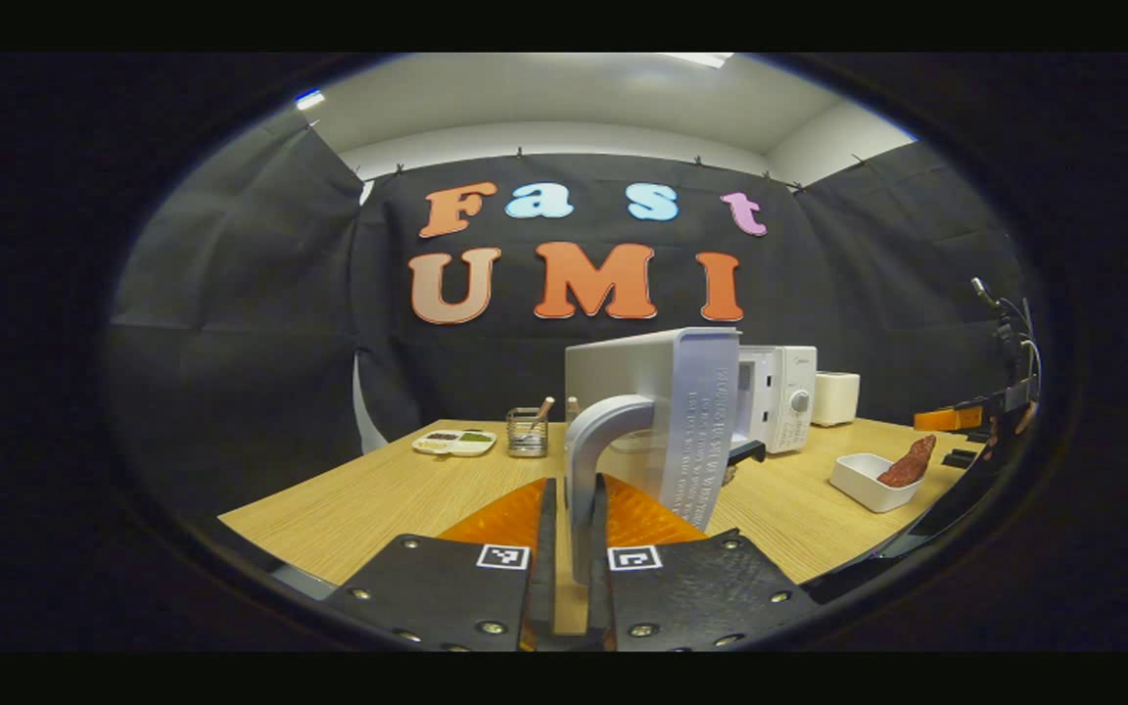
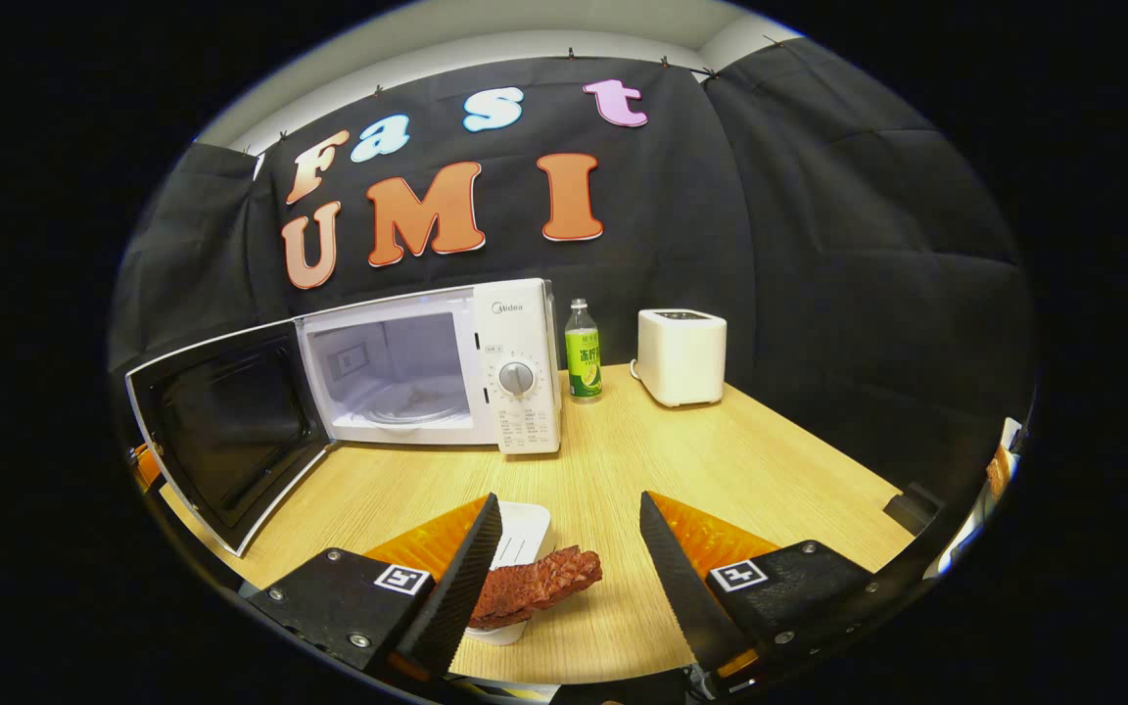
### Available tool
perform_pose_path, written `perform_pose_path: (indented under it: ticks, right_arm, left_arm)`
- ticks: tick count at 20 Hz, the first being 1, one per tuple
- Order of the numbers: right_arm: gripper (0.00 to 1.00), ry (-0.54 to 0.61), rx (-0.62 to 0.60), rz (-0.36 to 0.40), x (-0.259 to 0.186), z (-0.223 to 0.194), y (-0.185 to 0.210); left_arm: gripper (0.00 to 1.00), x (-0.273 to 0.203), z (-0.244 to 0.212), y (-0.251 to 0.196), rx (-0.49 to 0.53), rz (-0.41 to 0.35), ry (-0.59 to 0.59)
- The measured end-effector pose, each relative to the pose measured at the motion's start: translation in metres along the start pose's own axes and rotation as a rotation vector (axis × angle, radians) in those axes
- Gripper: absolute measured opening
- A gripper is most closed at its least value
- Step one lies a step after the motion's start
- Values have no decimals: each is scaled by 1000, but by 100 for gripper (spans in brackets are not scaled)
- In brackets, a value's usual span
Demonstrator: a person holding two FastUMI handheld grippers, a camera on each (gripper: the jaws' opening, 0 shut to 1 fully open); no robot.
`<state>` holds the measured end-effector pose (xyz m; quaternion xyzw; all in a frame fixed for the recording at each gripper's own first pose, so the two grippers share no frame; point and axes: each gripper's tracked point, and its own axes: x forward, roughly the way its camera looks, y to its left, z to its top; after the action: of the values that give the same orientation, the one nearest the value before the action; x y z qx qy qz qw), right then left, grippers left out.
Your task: Open the microwave oven with the left hand, put the food in, and close the microwave oven.
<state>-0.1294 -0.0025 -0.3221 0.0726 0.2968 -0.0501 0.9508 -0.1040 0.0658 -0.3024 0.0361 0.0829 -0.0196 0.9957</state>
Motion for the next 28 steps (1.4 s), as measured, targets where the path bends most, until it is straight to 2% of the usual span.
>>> perform_pose_path:
  ticks: [1,3,4,5,7,9,12,15,16,19,24,28]
  right_arm:
    - [87,14,7,-2,1,-4,0]
    - [85,40,25,-11,4,-12,-3]
    - [86,52,34,-13,5,-14,-3]
    - [85,66,48,-12,6,-18,-3]
    - [85,92,82,-1,6,-24,-1]
    - [80,114,123,6,6,-29,-2]
    - [69,161,191,17,7,-39,-1]
    - [57,167,231,32,8,-37,2]
    - [54,170,247,33,7,-38,1]
    - [40,202,306,41,10,-44,1]
    - [33,239,443,71,10,-44,3]
    - [20,256,552,123,8,-35,11]
  left_arm:
    - [14,0,-1,6,9,-8,0]
    - [39,3,-2,20,9,-6,13]
    - [55,2,-2,24,11,-8,19]
    - [76,2,-1,28,14,-7,21]
    - [82,0,-4,35,11,3,41]
    - [84,-7,-3,32,19,2,47]
    - [83,-26,7,34,104,27,38]
    - [83,-38,22,43,153,68,12]
    - [80,-40,27,49,164,89,11]
    - [81,-42,38,67,151,146,-3]
    - [83,-38,33,86,100,212,3]
    - [83,-34,30,93,70,238,-2]
